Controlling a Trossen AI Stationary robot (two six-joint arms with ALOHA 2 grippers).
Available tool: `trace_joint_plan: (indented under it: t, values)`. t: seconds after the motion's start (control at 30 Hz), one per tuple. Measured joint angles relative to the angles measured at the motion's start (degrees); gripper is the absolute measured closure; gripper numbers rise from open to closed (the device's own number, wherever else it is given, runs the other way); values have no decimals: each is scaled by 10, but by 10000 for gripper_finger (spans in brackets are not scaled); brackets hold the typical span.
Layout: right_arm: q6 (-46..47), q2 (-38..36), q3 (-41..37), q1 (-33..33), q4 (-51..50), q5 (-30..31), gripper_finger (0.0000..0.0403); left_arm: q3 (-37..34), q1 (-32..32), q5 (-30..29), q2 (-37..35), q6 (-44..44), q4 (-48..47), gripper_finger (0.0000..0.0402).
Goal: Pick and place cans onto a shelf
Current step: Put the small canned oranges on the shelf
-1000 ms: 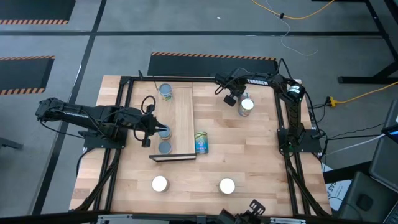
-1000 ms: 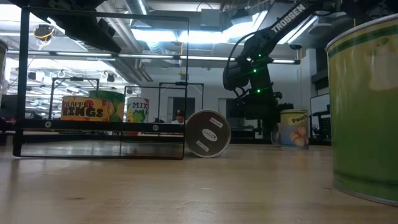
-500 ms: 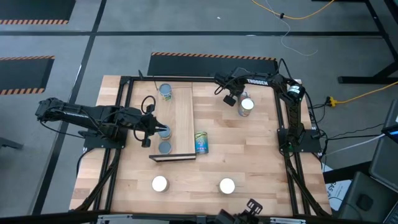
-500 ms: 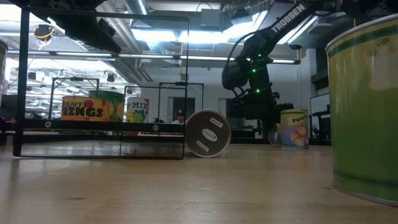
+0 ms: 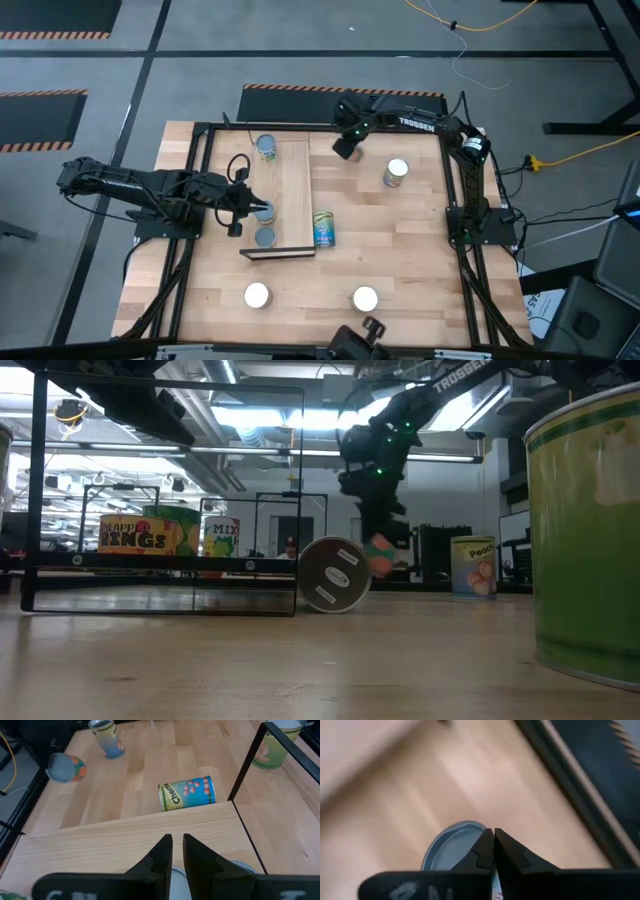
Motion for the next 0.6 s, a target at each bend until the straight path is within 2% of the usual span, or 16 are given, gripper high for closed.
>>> trace_joint_plan:
  t: [0.13, 0.23, 0.4, 0.6]
  values:
    - [1, 0, -9, 1, 64, -110, 392, 0, 0, 0, 0, 0, 0, 363]
    - [1, 0, -25, 2, 97, -162, 392, 0, 0, 0, 0, 0, 0, 363]
    - [0, 0, -74, 5, 161, -217, 392, 0, 0, 0, 0, 0, 0, 363]
    - [3, 0, -127, 5, 249, -234, 392, 0, 0, 0, 0, 0, 0, 363]
